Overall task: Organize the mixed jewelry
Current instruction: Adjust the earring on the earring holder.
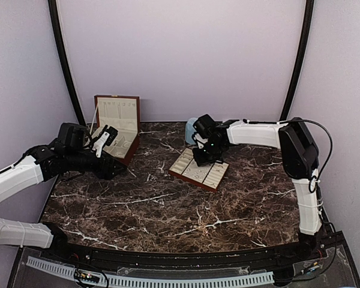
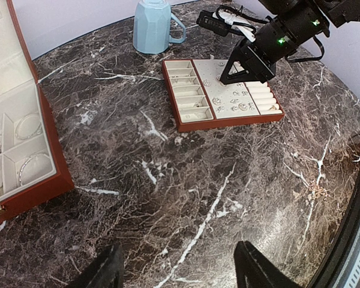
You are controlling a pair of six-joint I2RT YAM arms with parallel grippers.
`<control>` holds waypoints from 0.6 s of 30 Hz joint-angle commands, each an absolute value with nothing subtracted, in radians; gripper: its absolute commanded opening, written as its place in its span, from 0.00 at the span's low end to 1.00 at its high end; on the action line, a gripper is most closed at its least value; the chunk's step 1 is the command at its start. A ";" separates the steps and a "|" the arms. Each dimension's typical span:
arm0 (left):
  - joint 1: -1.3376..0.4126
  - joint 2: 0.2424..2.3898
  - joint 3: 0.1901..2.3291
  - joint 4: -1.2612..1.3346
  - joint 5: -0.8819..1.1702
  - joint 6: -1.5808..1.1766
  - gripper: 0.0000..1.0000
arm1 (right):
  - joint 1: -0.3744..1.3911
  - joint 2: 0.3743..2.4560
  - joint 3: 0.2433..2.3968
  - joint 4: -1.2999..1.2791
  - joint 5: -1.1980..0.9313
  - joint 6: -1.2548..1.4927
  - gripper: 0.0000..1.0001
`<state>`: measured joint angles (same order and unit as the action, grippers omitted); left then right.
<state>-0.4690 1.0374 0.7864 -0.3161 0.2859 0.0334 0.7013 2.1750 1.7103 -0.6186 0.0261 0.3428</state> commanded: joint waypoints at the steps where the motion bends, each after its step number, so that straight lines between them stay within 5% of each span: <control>1: -0.464 1.029 0.779 -0.330 0.281 0.043 0.66 | 0.698 2.187 1.691 -0.594 0.020 0.350 0.07; 8: -0.464 1.020 0.778 -0.328 0.248 0.046 0.66 | 0.698 2.158 1.695 -0.591 0.026 0.358 0.09; 18: -0.449 0.973 0.748 -0.268 0.148 0.038 0.67 | 0.688 1.921 1.566 -0.522 0.068 0.431 0.38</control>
<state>-0.4671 1.0080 0.7692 -0.3027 0.2058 0.0338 0.6983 2.0739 1.6325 -0.5907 0.0399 0.3824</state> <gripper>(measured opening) 0.663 0.322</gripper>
